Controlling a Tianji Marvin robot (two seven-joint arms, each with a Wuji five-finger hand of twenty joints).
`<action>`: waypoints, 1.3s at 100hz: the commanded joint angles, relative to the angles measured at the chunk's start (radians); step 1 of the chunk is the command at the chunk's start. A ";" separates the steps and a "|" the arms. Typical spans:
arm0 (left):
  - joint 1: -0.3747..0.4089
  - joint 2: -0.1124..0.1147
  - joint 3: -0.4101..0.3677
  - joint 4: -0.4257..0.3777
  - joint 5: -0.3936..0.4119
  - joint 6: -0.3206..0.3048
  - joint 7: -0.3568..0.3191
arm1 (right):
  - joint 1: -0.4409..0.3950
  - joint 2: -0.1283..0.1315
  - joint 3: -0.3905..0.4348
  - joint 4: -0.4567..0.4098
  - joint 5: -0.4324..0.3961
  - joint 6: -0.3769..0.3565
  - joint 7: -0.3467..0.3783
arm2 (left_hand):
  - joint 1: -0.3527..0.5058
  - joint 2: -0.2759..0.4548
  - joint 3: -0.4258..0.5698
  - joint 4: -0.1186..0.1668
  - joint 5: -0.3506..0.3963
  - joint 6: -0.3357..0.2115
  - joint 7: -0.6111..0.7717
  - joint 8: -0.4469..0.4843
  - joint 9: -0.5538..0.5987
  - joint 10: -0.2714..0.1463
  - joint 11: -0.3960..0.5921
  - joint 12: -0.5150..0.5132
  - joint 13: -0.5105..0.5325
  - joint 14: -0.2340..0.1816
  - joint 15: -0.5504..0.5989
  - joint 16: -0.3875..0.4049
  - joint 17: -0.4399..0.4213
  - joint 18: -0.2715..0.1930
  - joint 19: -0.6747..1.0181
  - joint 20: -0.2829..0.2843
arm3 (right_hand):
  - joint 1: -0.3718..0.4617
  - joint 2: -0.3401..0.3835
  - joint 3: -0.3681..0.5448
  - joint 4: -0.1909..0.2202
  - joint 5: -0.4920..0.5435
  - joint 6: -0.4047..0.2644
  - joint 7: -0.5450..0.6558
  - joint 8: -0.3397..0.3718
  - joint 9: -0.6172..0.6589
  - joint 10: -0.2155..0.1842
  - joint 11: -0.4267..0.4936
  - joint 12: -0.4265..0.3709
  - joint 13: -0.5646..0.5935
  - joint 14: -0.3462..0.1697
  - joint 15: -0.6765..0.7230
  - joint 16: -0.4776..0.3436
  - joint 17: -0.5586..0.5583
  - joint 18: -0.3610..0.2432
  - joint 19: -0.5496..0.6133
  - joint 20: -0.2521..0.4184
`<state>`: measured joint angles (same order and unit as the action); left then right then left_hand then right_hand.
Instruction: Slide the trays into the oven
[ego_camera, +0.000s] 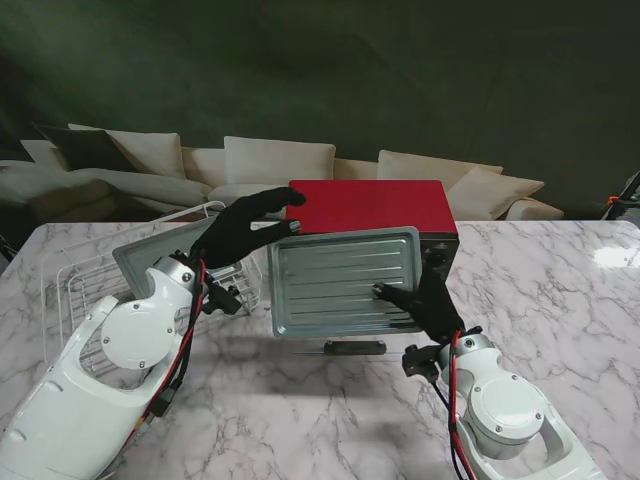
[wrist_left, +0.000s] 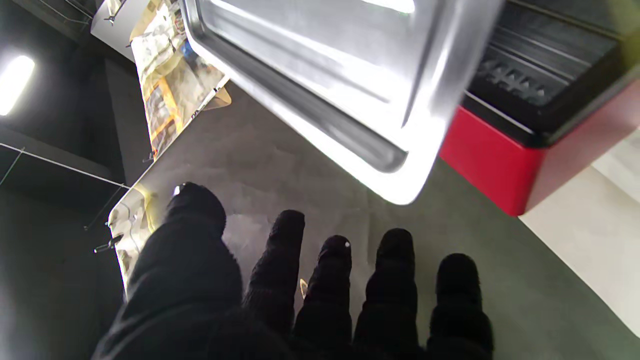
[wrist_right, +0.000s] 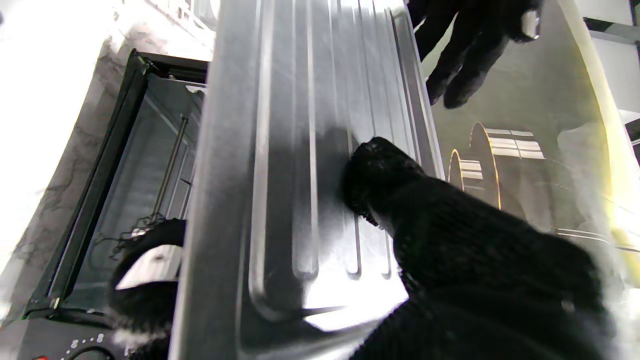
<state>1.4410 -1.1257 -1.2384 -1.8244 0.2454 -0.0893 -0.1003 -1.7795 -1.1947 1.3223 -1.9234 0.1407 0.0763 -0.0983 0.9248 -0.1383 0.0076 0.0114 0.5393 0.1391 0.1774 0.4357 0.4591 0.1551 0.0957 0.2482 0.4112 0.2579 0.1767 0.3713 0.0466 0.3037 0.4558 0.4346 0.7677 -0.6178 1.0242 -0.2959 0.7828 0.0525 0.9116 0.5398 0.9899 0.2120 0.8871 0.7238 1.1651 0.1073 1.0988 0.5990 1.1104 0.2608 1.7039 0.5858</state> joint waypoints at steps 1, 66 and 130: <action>0.010 0.004 -0.015 -0.004 0.005 -0.008 0.002 | -0.016 0.000 0.008 -0.008 -0.001 0.023 -0.001 | -0.040 0.023 -0.025 0.002 -0.029 -0.032 -0.013 -0.014 -0.027 -0.023 -0.011 -0.017 -0.022 -0.030 -0.022 -0.009 -0.010 0.011 -0.038 -0.007 | 0.116 0.127 0.119 0.046 0.109 -0.155 0.048 0.053 0.016 -0.008 0.038 0.013 0.151 -0.059 0.160 0.063 0.042 -0.049 0.090 0.017; 0.074 0.023 -0.138 0.036 0.136 -0.021 -0.016 | -0.017 -0.017 0.052 0.050 0.085 0.251 0.011 | -0.002 0.161 -0.030 -0.005 0.085 -0.007 0.042 0.016 0.143 0.012 0.051 0.070 0.062 -0.010 0.038 0.062 0.027 0.022 0.036 0.116 | 0.116 0.134 0.114 0.046 0.098 -0.145 0.037 0.064 0.013 -0.004 0.034 0.017 0.150 -0.056 0.161 0.059 0.041 -0.047 0.088 0.016; 0.076 0.024 -0.143 0.039 0.128 -0.008 -0.025 | 0.110 -0.041 0.022 0.212 0.205 0.374 0.029 | -0.003 0.162 -0.031 -0.004 0.098 -0.002 0.048 0.022 0.165 0.017 0.048 0.083 0.069 -0.007 0.039 0.072 0.016 0.024 0.058 0.109 | 0.116 0.132 0.113 0.047 0.102 -0.150 0.040 0.066 0.014 -0.009 0.037 0.018 0.150 -0.048 0.159 0.057 0.038 -0.030 0.078 0.013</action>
<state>1.5190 -1.1029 -1.3819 -1.7869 0.3758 -0.1001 -0.1071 -1.6798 -1.2253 1.3525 -1.7256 0.3325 0.4412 -0.0675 0.9168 -0.0156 0.0067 0.0114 0.6107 0.1396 0.2181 0.4487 0.5994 0.1704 0.1399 0.3172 0.4528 0.2502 0.2008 0.4303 0.0777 0.3132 0.4863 0.5330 0.7677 -0.6156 1.0229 -0.2959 0.7828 0.0557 0.9007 0.5627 0.9890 0.2127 0.8879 0.7264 1.1740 0.1071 1.1240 0.5997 1.1106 0.2602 1.7057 0.5860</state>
